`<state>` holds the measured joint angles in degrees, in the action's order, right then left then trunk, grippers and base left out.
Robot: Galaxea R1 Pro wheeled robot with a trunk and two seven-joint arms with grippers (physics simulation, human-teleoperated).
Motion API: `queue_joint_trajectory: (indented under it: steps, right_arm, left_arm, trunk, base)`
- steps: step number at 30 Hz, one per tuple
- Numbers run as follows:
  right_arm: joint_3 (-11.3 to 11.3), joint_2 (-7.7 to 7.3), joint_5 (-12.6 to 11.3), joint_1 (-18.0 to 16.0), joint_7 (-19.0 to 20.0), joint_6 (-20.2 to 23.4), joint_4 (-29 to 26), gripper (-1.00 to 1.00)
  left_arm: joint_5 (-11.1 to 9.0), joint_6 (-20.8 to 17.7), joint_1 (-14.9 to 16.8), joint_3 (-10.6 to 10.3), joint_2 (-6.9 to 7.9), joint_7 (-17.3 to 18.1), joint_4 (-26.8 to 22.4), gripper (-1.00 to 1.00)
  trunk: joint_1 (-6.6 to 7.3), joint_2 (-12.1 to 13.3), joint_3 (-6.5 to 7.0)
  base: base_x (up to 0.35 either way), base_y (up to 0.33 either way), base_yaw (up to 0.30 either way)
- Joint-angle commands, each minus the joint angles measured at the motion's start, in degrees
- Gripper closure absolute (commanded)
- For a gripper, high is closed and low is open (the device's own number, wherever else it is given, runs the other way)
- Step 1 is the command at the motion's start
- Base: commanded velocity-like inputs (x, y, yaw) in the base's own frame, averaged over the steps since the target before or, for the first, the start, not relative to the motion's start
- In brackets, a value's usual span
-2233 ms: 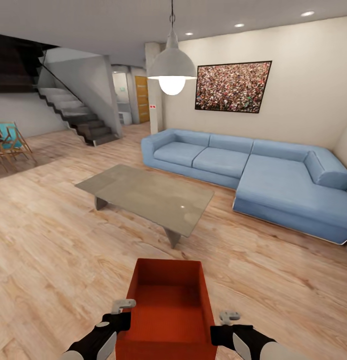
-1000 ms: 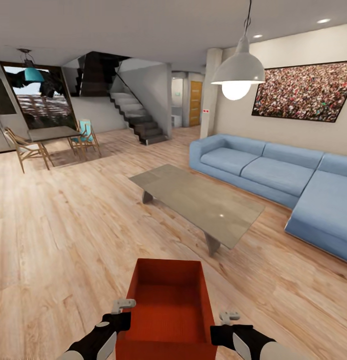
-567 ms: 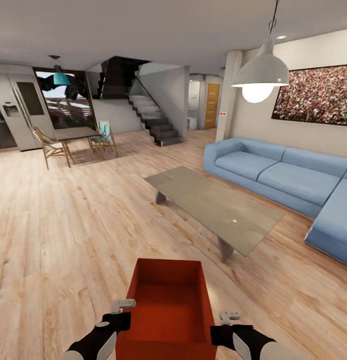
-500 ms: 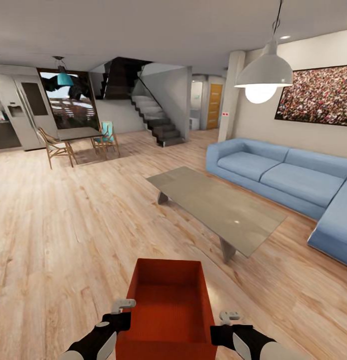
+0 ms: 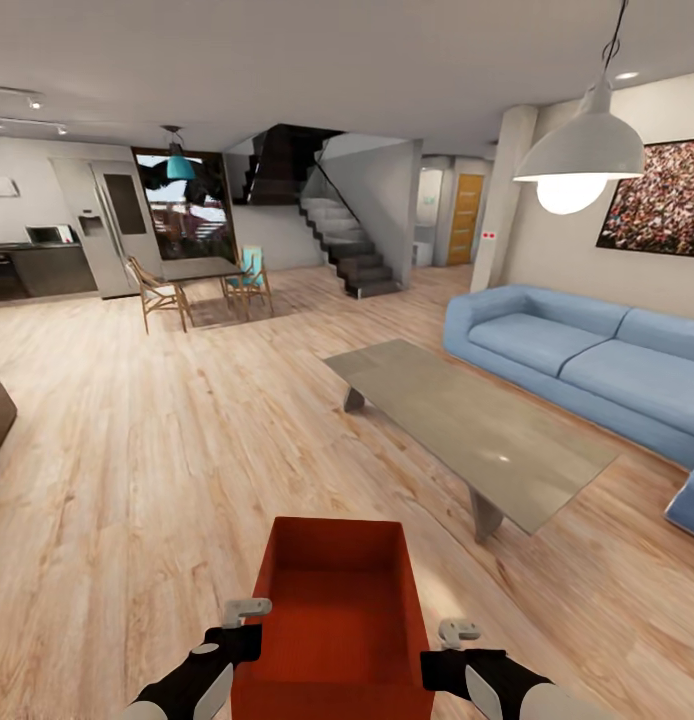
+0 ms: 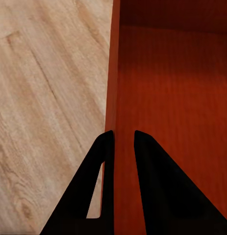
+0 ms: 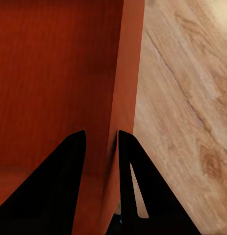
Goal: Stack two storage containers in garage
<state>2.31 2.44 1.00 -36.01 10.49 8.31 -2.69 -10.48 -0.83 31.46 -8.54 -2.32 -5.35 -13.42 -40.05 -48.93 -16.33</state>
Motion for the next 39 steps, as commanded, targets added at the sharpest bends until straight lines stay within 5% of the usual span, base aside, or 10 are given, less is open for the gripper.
queue_joint_trajectory:
  steps: [1,25,39]
  right_arm:
    - [1.0,-0.71,0.2,0.0,-1.0,-2.2,-2.9,1.00]
    - [1.0,-0.77,0.2,0.0,-1.0,-2.2,-2.9,1.00]
    - [1.1,-1.01,0.2,0.0,-0.9,-2.2,-2.9,1.00]
  left_arm:
    - [-1.5,-0.1,0.0,-1.9,0.04,-0.5,0.2,1.00]
    - [-1.5,-0.1,0.0,-1.9,0.07,-0.4,0.2,1.00]
    - [-1.5,-0.1,0.0,-2.0,0.12,-0.4,0.1,1.00]
  trunk:
    - [-0.01,-0.1,-0.02]
    - [-0.01,-0.1,1.43]
    - [-0.01,-0.1,1.91]
  base:
    - [0.000,0.000,0.215]
    - [0.024,0.000,0.210]
    - [0.248,0.093,0.107]
